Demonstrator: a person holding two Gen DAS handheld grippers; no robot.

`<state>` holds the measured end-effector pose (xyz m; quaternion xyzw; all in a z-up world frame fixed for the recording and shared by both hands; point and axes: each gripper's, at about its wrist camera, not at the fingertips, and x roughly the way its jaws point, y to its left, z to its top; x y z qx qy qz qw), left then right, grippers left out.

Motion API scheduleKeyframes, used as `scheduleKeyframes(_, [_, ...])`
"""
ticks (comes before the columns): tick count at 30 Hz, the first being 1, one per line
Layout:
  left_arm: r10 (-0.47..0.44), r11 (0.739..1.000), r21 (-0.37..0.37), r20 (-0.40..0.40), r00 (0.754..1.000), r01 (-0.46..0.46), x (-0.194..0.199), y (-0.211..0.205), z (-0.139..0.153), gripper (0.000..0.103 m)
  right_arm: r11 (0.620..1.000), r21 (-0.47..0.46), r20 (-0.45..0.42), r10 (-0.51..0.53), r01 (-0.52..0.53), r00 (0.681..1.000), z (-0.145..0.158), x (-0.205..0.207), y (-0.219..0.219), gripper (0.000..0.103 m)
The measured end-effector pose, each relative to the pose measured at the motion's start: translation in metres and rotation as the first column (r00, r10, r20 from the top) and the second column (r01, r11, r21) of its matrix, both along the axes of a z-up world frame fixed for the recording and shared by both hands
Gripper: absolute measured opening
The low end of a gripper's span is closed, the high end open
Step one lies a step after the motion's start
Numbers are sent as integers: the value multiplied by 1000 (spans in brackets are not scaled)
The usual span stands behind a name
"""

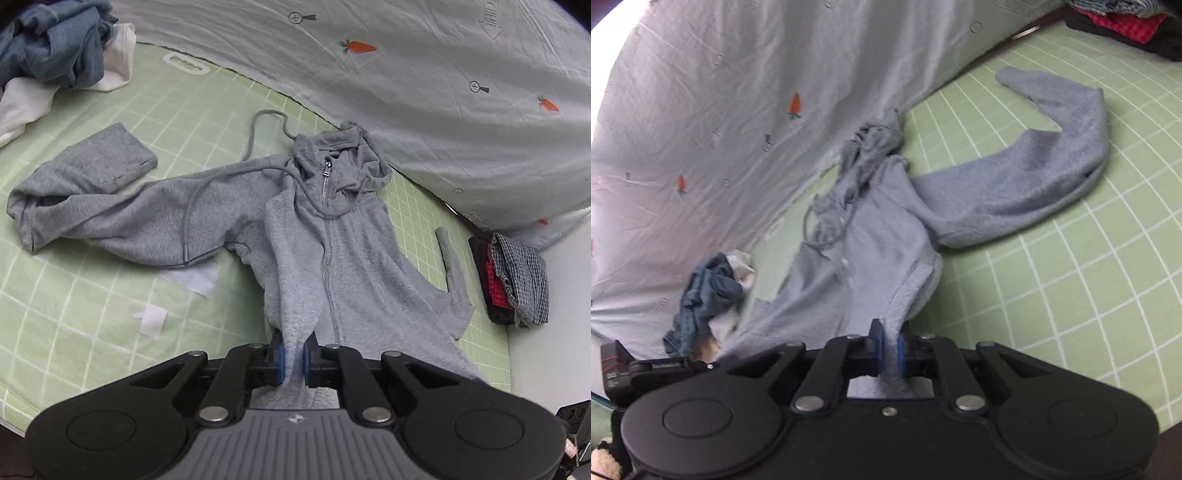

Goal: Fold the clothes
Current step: 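Lift the hem with both grippers and fold it toward the hood, then open both grippers to lay the folded hem down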

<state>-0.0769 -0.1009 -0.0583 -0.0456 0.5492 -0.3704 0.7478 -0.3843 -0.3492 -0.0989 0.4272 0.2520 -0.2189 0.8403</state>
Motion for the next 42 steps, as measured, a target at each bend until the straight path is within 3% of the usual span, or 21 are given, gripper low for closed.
scheduleKeyframes(2, [18, 993, 116, 26, 999, -21, 2, -10, -20, 10, 998, -50, -78, 24, -28, 997, -7, 9, 1, 8])
scheduleKeyframes(3, [66, 985, 162, -47, 997, -58, 7, -7, -33, 9, 999, -25, -135, 24, -27, 991, -14, 13, -2, 8])
scheduleKeyframes(4, [67, 991, 120, -78, 995, -57, 6, -3, -27, 9, 1000, 13, -184, 19, -17, 983, -19, 16, -6, 8])
scheduleKeyframes(5, [62, 996, 72, -106, 992, -54, 4, 1, -19, 9, 999, 17, -139, 31, -29, 990, -11, 12, -4, 8])
scheduleKeyframes(7, [-15, 999, 41, 67, 998, 13, -12, -4, 16, 10, 998, -51, -43, 41, -44, 998, 11, 5, 6, 8])
scheduleKeyframes(8, [-44, 997, 72, 156, 987, 33, -16, -12, 22, 10, 998, -46, -77, 29, -32, 997, 5, 8, 1, 8])
scheduleKeyframes(9, [-53, 994, 99, 174, 983, 36, -11, -21, 14, 10, 1000, -23, -137, 12, -16, 991, -7, 13, -8, 8])
scheduleKeyframes(11, [38, 988, 151, -21, 999, -35, 19, -27, -11, 9, 999, 26, -259, -15, 22, 966, -26, 21, -24, 8])
scheduleKeyframes(12, [15, 995, 96, -35, 999, -12, 20, -25, 0, 10, 999, 31, -215, -14, 21, 977, -19, 17, -25, 8])
scheduleKeyframes(13, [-38, 998, 44, 44, 998, 36, 11, -25, 18, 10, 1000, 14, -120, -9, 11, 993, -7, 12, -21, 8])
scheduleKeyframes(14, [-75, 996, 63, 135, 988, 66, 2, -28, 29, 10, 1000, -12, -68, -11, 10, 998, 4, 10, -17, 8])
scheduleKeyframes(16, [-144, 980, 175, 267, 953, 99, -2, -47, 25, 10, 999, -45, -119, -14, 9, 993, -2, 23, -22, 8])
scheduleKeyframes(19, [-36, 987, 159, 109, 993, 18, 40, -58, -19, 10, 999, -36, -250, -25, 16, 968, -35, 55, -45, 8])
scheduleKeyframes(23, [-44, 971, 241, 174, 984, 1, 63, -83, -47, 10, 997, -74, -279, 0, -21, 960, -51, 101, -66, 9])
scheduleKeyframes(26, [-58, 964, 265, 157, 986, 14, 78, -100, -64, 10, 992, -110, -328, 23, -62, 944, -63, 134, -78, 9])
scheduleKeyframes(35, [26, 982, 173, 254, 967, -72, 112, -126, -39, 11, 993, -120, -246, -45, 16, 968, -51, 167, -123, 9])
scheduleKeyframes(37, [32, 969, 230, 222, 975, -84, 120, -140, -55, 13, 995, -92, -274, -47, 22, 961, -62, 178, -130, 14])
scheduleKeyframes(39, [33, 958, 274, 196, 980, -87, 123, -148, -60, 18, 996, -83, -286, -59, 37, 956, -64, 179, -132, 31])
scheduleKeyframes(40, [33, 963, 257, 207, 978, -86, 119, -144, -53, 21, 994, -87, -261, -80, 59, 962, -59, 171, -131, 47])
scheduleKeyframes(41, [23, 968, 238, 219, 975, -76, 114, -138, -47, 31, 991, -94, -214, -109, 91, 971, -53, 156, -128, 59])
scheduleKeyframes(42, [20, 973, 221, 227, 974, -71, 108, -130, -42, 48, 987, -104, -173, -139, 122, 975, -47, 141, -125, 82])
